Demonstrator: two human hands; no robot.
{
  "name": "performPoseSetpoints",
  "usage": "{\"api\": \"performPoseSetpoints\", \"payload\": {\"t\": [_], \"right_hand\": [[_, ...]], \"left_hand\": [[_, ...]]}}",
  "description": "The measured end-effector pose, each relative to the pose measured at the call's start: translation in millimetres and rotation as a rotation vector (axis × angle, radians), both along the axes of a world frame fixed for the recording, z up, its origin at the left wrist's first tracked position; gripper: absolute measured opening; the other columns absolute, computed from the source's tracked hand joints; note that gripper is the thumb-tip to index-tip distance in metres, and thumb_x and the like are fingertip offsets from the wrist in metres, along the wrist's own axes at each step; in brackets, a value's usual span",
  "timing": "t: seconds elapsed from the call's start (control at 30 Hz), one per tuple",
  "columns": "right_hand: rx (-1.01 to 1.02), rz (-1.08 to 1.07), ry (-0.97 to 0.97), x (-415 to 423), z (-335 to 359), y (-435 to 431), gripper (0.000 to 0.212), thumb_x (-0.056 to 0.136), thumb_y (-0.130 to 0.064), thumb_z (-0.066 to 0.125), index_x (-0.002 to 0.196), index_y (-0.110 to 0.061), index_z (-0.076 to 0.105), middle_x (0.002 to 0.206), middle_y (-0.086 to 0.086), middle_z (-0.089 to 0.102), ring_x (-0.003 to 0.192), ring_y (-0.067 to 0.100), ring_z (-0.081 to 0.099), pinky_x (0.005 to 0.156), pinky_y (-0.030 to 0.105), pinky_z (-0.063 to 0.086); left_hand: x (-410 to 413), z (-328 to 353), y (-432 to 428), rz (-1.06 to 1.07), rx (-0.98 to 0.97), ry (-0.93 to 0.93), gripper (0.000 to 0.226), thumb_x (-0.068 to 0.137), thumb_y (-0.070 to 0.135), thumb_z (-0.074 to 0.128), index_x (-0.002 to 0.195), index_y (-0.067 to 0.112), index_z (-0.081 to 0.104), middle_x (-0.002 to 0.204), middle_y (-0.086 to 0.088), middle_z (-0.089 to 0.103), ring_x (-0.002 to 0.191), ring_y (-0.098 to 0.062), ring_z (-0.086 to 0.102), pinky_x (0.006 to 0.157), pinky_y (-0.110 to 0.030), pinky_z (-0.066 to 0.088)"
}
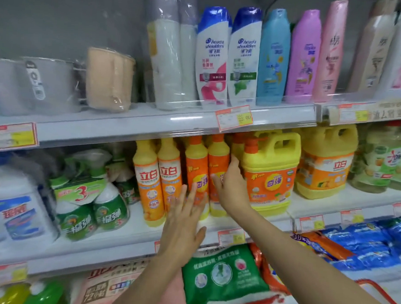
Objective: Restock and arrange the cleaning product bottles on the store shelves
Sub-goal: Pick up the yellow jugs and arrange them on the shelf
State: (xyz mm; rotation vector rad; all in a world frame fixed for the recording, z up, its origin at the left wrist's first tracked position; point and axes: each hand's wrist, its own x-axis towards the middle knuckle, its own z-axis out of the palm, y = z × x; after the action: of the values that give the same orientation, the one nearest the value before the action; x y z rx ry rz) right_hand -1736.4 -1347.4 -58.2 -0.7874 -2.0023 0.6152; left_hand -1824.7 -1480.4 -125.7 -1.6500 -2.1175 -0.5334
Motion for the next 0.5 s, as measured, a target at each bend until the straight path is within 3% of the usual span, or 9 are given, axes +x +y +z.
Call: {"api": "performPoseSetpoints", "payload": {"t": [0.1,0.3,0.37,0.5], "right_hand": [[0.059,-0.105,-0.012,-4.3,-3.7,0.6,0.067,0.092,-0.024,0.067,0.147,-0.006,0.032,0.133,0.016,0.052,0.125,0.032,0.049,0.101,0.045,0.043],[0.107,-0.131,0.071,17.0,-11.3,-23.3,0.051,0.090,-0.032,0.070,0.129,-0.006,0.049,0.117,0.008,0.052,0.111,0.023,0.049,0.093,0.036,0.043],[0.070,-0.152,0.161,27.7,-15.4,-33.0,0.051,0.088,-0.038,0.071,0.123,-0.008,0.050,0.111,0.004,0.052,0.105,0.022,0.052,0.089,0.041,0.047],[-0.124,-0.166,0.394,55.4,-4.4,-56.4,0.054,0.084,-0.046,0.072,0.121,-0.014,0.048,0.106,-0.001,0.063,0.095,0.018,0.065,0.083,0.047,0.056]], "left_hand": [[-3.3,0.4,0.3,-0.006,-0.069,-0.048,0.081,0.094,0.035,0.057,0.157,0.027,0.007,0.161,0.003,-0.027,0.147,-0.021,-0.027,0.123,-0.048,0.002],[-10.8,7.3,-7.6,-0.109,-0.054,-0.145,0.075,0.098,0.040,0.051,0.157,0.027,0.006,0.160,0.006,-0.027,0.146,-0.017,-0.030,0.123,-0.045,0.002],[-7.8,9.7,-11.0,-0.172,0.015,-0.239,0.072,0.098,0.042,0.050,0.156,0.030,0.009,0.162,0.009,-0.019,0.148,-0.012,-0.024,0.124,-0.043,0.005],[10.2,15.2,-15.1,-0.375,0.160,-0.585,0.071,0.093,0.050,0.055,0.154,0.033,0.023,0.163,0.011,0.015,0.149,-0.009,0.012,0.121,-0.039,0.022]]}}
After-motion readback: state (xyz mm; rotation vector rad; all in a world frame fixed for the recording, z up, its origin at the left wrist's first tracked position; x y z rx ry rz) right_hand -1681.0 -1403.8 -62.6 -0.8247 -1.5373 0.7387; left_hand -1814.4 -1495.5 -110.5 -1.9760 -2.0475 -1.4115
